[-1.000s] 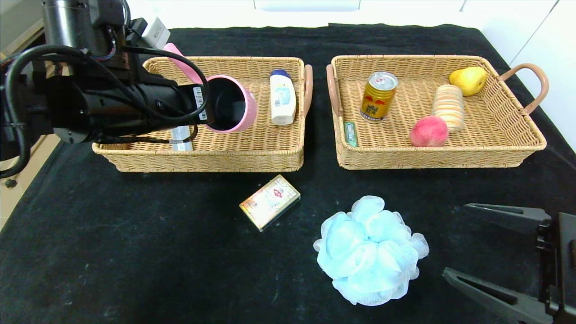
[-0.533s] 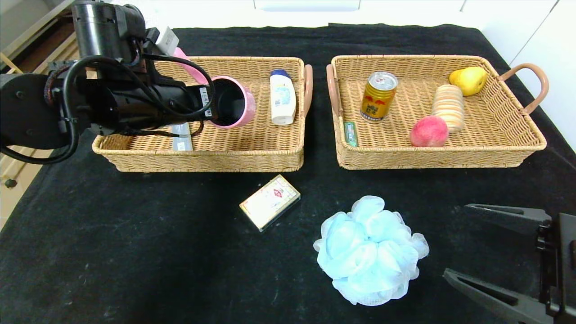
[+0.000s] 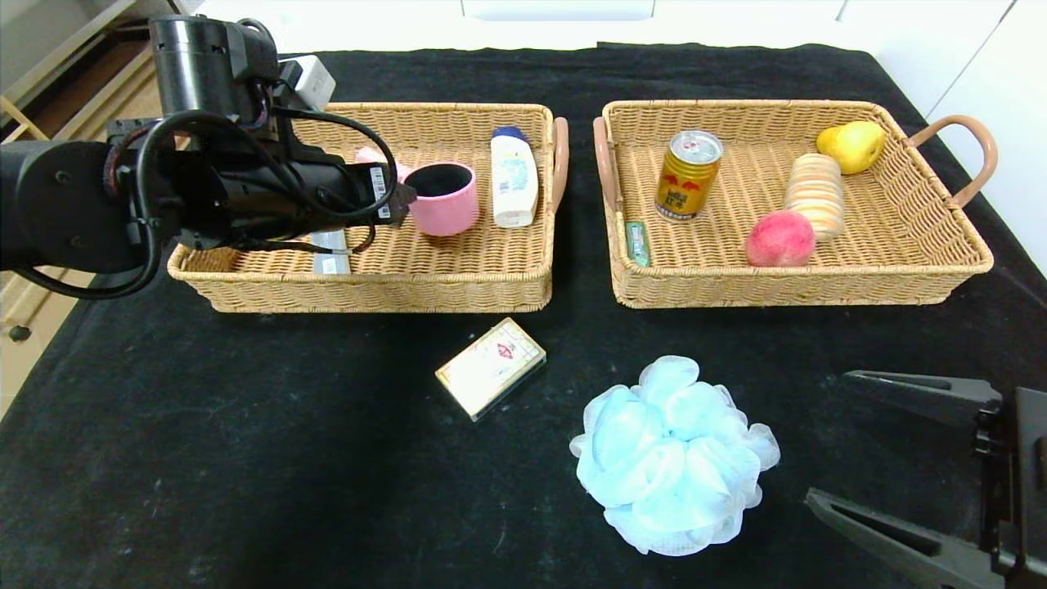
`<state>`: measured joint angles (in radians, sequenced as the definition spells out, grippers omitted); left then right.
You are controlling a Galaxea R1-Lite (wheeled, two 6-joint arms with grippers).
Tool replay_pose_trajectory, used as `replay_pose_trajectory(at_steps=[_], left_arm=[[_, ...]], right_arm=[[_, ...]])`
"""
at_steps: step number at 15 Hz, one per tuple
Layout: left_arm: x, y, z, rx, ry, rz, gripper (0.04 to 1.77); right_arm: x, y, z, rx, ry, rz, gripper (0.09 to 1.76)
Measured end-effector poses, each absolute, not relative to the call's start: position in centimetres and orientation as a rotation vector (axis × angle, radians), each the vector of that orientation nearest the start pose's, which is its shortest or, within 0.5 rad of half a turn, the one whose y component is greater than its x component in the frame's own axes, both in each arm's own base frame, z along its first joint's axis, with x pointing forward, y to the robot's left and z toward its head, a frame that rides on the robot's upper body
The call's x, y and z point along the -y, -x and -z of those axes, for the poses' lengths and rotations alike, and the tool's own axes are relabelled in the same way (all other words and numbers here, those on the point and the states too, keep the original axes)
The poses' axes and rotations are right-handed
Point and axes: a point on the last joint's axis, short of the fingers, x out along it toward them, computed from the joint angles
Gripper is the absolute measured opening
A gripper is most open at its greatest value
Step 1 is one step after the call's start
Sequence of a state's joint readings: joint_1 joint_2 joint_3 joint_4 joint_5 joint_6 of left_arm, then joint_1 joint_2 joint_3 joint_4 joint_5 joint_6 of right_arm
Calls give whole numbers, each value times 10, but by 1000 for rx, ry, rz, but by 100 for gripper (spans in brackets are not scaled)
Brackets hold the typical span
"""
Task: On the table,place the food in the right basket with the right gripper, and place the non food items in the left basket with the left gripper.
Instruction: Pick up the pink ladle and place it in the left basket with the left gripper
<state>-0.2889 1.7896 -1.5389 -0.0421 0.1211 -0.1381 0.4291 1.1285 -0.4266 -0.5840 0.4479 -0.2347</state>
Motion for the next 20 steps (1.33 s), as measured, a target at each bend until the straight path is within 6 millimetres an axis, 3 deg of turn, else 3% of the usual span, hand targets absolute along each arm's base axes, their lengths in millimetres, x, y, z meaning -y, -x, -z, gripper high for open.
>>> replay_pose_trajectory(at_steps=[4,8,20], left_arm=[[100,-338,-301,-219,85,155,129],[107,-326,-302,-228,78,184,145],[164,-221,-280,-296,-70,518,166]], right_arm=[[-73,-135,-204,-19,218,-886,171],[-72,-135,-204,-16,218,-886,171],[-65,-129,-220,52,211,-850,171]])
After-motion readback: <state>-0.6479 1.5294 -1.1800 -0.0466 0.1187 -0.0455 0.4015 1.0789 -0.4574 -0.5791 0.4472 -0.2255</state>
